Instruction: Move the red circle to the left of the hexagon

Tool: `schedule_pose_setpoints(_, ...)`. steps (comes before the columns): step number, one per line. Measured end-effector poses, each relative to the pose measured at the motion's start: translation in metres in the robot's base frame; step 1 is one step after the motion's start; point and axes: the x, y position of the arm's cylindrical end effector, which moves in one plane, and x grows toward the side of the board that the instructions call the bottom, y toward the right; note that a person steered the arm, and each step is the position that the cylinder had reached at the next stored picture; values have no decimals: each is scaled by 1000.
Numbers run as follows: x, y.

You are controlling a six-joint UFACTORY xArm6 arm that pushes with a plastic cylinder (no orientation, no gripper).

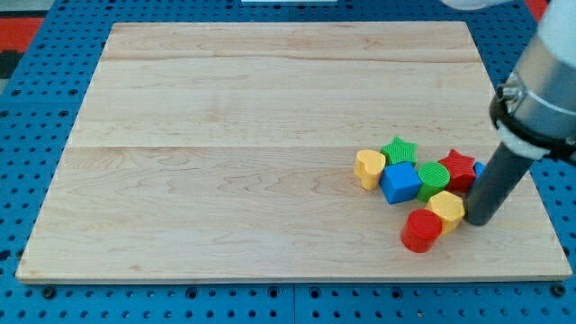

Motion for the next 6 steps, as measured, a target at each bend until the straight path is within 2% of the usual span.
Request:
schedule_pose_setpoints(1,28,32)
schedule_pose_setpoints(2,31,7)
schedule_pose_setpoints(3,27,-52)
schedule_pose_setpoints(4,13,-61)
schedule_pose_setpoints(5,46,-22)
schedule_pose_setpoints(6,27,-4)
